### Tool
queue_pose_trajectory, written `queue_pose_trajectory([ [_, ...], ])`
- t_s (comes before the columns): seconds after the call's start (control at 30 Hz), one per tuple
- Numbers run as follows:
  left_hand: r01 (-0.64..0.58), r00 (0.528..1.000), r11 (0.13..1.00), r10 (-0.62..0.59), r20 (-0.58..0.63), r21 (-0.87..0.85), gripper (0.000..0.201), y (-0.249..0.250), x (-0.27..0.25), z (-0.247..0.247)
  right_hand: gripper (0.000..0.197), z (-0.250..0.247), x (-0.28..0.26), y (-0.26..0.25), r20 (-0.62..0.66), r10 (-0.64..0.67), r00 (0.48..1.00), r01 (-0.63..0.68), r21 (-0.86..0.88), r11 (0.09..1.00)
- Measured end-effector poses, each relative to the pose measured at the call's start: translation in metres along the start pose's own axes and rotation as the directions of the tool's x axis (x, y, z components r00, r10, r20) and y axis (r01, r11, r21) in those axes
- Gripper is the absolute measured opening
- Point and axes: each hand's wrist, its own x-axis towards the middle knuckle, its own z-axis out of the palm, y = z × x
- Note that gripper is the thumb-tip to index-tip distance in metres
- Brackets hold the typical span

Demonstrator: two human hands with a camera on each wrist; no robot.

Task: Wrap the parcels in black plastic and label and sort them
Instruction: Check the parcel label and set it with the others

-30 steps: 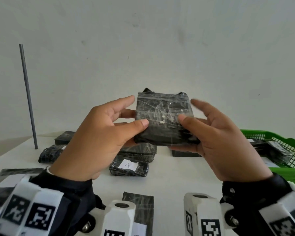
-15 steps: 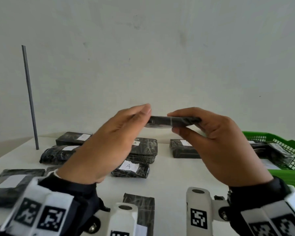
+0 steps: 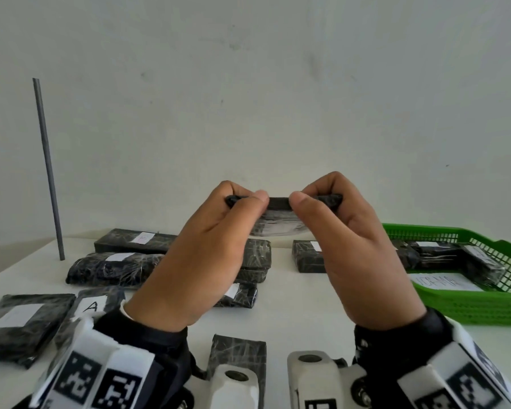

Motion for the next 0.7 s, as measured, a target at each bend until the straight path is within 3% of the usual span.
queue_pose_trajectory([
  [0.1,-0.022,1.0,0.998,0.022,-0.001,0.063,0.027,0.003,-0.002,0.002,0.023,-0.002,0.0,-0.002,-0.016,0.038,0.999,-0.037,0.043,0.998],
  [0.3,0.013,1.0,1.0,-0.013,-0.023,0.009,0.029,0.002,0.003,-0.001,0.016,0.0,-0.002,-0.005,-0.01,0.058,0.998,-0.058,0.036,0.998],
  [0.5,-0.002,0.999,0.999,0.0,-0.034,-0.045,0.049,-0.001,0.007,-0.008,0.017,-0.003,0.0,-0.002,0.04,0.104,0.994,-0.106,0.053,0.993],
  [0.6,0.018,0.999,0.996,-0.022,-0.037,-0.089,0.055,0.0,0.007,-0.006,0.025,-0.005,0.005,0.005,0.043,0.11,0.993,-0.113,0.054,0.992],
  [0.7,0.025,0.998,0.994,-0.031,-0.05,-0.107,0.047,-0.002,0.006,-0.006,0.032,-0.004,0.011,0.01,0.018,0.104,0.994,-0.104,0.007,0.995],
])
